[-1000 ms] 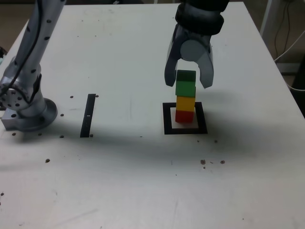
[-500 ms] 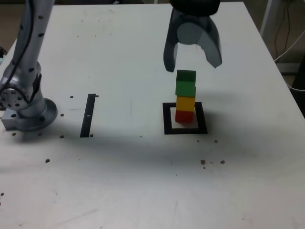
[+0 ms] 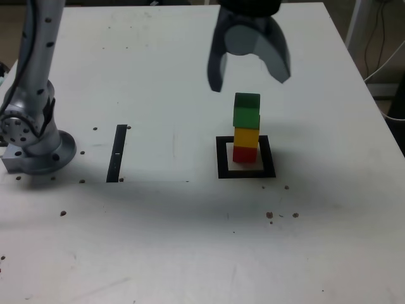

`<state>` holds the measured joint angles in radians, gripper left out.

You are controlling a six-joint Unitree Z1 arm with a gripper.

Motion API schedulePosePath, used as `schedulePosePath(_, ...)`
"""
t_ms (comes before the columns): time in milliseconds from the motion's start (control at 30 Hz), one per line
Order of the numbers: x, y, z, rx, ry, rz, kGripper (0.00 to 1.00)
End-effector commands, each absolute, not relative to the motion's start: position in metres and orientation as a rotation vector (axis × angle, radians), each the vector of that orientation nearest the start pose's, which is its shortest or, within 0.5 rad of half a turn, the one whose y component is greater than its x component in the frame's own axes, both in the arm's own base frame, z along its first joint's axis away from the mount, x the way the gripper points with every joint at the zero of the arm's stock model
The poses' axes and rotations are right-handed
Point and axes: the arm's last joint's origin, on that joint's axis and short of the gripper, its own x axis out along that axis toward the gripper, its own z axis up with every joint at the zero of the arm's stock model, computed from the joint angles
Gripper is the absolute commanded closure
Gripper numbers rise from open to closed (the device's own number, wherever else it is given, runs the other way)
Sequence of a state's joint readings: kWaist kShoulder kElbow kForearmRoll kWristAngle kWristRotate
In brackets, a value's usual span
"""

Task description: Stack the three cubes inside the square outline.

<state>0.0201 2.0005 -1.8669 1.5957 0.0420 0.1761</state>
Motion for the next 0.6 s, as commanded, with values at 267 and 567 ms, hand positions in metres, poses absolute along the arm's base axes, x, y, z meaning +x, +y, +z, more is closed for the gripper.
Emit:
schedulePosePath(267, 0.290, 0.020, 0.337, 0.121, 1.760, -0.059, 0.02)
schedulePosePath(567, 0.229, 0.022, 0.326, 0.087, 1.774, -0.051, 0.02)
